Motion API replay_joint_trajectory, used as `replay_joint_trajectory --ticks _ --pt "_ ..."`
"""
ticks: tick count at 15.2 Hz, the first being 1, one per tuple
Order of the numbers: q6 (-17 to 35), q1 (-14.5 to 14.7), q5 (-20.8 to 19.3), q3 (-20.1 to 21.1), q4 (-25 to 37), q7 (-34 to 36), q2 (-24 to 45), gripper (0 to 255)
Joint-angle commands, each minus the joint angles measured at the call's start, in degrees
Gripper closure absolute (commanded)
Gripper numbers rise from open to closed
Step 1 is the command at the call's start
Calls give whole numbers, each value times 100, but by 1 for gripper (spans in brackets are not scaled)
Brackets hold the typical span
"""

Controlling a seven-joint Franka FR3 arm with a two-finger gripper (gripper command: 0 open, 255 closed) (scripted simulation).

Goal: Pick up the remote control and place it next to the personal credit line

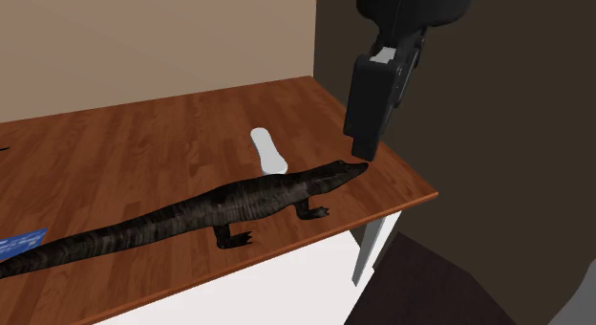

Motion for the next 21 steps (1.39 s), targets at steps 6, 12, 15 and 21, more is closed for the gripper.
replay_joint_trajectory --ticks 6,12,15,21 --pt "814 -202 53 -35 47 385 904 0" --pt "1660 -421 103 -100 346 811 2096 0" --pt "2016 -517 131 -145 589 1005 2716 0" --pt "2578 -682 214 -264 1249 1349 3976 0"
